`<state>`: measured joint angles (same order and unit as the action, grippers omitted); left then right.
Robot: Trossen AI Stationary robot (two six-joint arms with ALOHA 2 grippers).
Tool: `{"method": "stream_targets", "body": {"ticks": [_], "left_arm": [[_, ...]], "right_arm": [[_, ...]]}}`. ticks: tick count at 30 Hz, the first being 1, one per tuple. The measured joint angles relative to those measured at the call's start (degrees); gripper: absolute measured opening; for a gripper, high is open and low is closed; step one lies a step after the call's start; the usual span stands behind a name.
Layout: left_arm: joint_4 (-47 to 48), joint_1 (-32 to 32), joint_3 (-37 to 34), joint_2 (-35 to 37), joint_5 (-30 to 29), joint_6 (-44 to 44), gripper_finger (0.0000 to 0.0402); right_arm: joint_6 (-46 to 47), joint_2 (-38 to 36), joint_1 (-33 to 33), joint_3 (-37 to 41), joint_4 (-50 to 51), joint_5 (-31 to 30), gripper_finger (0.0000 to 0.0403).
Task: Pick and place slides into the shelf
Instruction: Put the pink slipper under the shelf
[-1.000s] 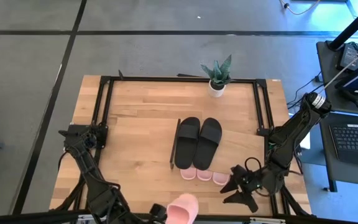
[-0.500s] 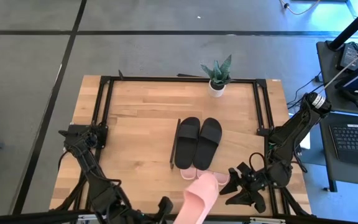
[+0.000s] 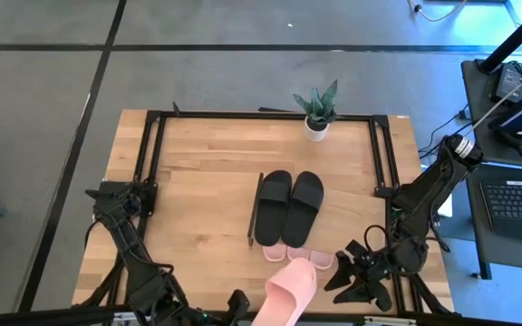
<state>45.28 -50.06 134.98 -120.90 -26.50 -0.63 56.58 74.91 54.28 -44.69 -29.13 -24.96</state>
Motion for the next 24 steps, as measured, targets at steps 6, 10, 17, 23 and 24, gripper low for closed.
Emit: {"method": "stream_targets", "body": {"ticks": [6, 10, 17, 23, 24], "left_arm": [[0.0, -1.3, 0.0, 0.0, 0.3, 0.1, 0.0], [0.0, -1.8, 0.0, 0.1, 0.3, 0.5, 0.0], [0.0, -1.8, 0.0, 0.1, 0.5, 0.5, 0.0], [0.0, -1.8, 0.0, 0.1, 0.5, 0.5, 0.0], [0.0, -1.8, 0.0, 0.1, 0.5, 0.5, 0.0]], "right_arm": [[-0.2, 0.0, 1.0, 0.0, 1.6, -0.9, 0.0218], [-1.6, 0.0, 0.7, 0.0, 1.6, -3.5, 0.0218], [-1.7, 0.0, -2.9, 0.0, 1.3, -4.0, 0.0218], [-3.4, 0.0, -6.4, -0.8, 0.6, -2.3, 0.0218], [-4.1, 0.0, -7.0, -1.1, 0.6, -1.6, 0.0218]]}}
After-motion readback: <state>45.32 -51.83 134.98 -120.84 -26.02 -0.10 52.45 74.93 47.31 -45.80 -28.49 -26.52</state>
